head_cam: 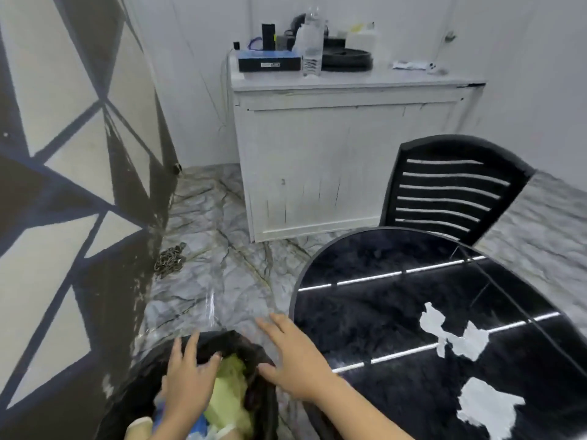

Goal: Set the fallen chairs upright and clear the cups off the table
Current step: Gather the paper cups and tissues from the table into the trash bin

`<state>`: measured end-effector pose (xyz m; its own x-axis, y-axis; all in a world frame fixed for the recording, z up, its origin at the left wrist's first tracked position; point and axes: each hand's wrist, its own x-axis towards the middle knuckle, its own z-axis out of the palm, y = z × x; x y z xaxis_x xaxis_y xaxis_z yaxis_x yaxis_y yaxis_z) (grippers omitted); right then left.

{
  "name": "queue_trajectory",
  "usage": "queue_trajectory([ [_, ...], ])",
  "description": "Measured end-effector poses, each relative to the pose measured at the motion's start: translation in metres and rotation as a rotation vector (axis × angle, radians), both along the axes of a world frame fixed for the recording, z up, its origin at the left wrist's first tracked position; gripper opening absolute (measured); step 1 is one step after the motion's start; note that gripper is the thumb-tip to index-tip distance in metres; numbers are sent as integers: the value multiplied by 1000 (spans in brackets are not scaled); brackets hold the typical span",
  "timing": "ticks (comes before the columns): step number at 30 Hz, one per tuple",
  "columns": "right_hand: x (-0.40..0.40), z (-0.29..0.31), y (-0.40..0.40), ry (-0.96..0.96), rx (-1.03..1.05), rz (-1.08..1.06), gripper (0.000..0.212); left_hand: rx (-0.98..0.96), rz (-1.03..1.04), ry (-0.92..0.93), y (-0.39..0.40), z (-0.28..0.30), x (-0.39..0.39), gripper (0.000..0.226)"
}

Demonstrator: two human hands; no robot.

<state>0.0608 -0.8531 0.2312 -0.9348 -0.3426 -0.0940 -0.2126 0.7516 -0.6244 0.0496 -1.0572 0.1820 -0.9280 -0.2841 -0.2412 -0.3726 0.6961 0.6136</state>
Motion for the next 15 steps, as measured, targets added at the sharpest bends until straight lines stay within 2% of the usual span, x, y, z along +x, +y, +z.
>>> queue_trajectory([
  [4, 25, 22, 95, 137, -75, -348, 71, 51, -281, 107, 86, 26, -25, 65],
  [9, 91, 28, 196, 188, -143, -778, 77, 138, -642, 206, 208, 50, -26, 63],
  [12, 124, 27, 233, 128, -144, -897, 83, 135, -841, 212, 269, 52, -13, 64],
  [15, 143, 20, 258, 67, -116, -907, 88, 98, -986, 186, 313, 47, -1, 64],
])
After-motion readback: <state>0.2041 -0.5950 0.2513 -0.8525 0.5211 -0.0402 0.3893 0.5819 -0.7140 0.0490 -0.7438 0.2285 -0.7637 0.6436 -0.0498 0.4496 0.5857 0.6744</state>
